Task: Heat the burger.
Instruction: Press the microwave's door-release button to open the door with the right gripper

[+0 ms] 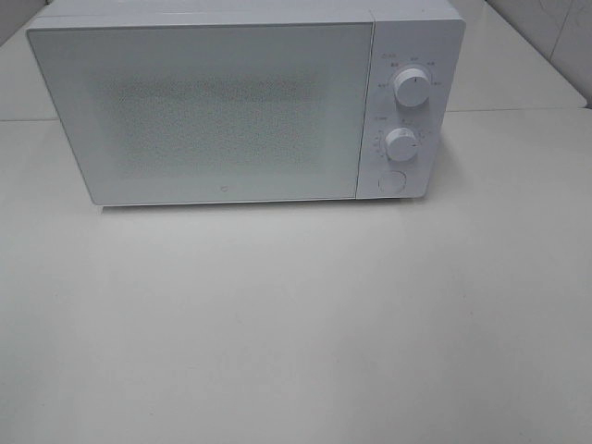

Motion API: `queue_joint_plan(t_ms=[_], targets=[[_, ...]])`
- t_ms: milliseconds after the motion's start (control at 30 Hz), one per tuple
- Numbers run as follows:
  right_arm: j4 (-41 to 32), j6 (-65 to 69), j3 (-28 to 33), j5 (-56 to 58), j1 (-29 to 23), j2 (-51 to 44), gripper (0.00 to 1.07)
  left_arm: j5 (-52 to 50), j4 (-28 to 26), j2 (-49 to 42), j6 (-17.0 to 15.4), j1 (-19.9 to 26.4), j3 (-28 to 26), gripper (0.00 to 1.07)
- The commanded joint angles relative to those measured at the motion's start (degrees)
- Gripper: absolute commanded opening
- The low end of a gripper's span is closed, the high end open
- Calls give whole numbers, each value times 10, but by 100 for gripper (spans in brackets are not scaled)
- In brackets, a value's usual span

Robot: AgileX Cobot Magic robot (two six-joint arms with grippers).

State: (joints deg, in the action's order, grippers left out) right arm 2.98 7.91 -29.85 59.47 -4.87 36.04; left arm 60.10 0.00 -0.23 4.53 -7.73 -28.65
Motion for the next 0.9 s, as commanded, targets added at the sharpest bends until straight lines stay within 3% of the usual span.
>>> queue_joint_plan(t_ms=[33,533,900], targets=[[-8,-14,8,-23,2,-86,47,-8,-3,-12,1,2,2,0],[-26,-39,9,-22,2,-325,46,-8,-3,-12,1,2,2,0],[-26,-41,9,-22,2,-379,46,-8,-4,-12,1,2,2,0]])
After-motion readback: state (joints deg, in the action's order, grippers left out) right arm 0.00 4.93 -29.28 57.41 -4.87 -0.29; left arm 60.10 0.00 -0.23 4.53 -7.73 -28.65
